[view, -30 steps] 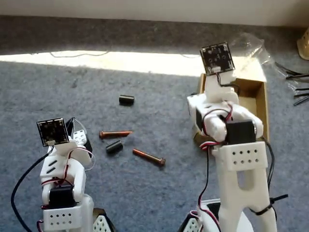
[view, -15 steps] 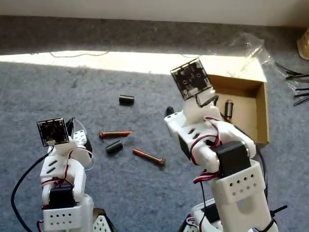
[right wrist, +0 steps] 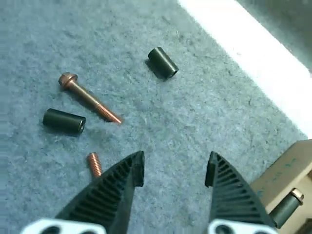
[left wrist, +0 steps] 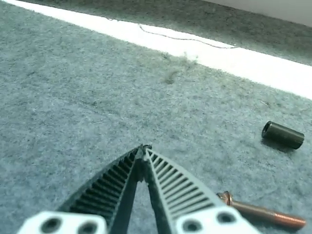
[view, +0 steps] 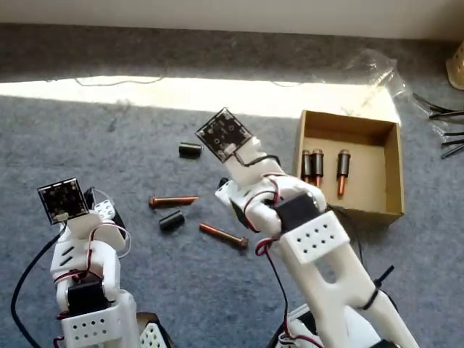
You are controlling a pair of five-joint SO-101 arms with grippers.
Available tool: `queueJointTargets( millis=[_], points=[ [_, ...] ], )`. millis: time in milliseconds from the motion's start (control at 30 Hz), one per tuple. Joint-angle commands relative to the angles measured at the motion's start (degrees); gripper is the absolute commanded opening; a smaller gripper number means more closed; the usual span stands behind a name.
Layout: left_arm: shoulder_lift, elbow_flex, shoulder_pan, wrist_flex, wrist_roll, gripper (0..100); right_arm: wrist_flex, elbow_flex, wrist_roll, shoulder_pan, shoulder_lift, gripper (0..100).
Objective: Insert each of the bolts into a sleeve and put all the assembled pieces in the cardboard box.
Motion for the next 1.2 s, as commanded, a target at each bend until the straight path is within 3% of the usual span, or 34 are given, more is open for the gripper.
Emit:
queueJointTargets(
  millis=[0, 233, 400, 500, 733, 900, 1167],
  points=[
    [-0.66, -3.74, -0.75, 0.62, -0.35, 1, -1.71, -7.52, 0.88, -0.31, 7.43, 18.7],
    [-0.66, -3.65, -0.84, 0.62, -0.44, 1, 8.48, -25.98, 2.46, -2.42, 23.43, 19.0],
    [-0.66, -4.18, -2.86, 2.29, -0.53, 1, 15.6, -37.32, 19.78, -6.81, 32.57, 19.0],
    [-0.66, -4.09, -3.12, 3.08, -0.53, 1, 17.36, -40.92, 21.36, -8.48, 35.38, 19.0],
    [-0.66, -3.65, -3.12, 3.08, -0.44, 1, 17.54, -41.1, 22.15, -11.91, 38.11, 19.0],
    [-0.66, -4.18, -6.99, 3.08, -0.44, 1, 17.98, -37.14, 35.43, -13.41, 41.27, 19.0],
    [-0.66, -4.35, -10.42, 3.08, -0.44, 1, 17.63, -33.45, 42.73, -13.93, 44.35, 19.0]
  ],
)
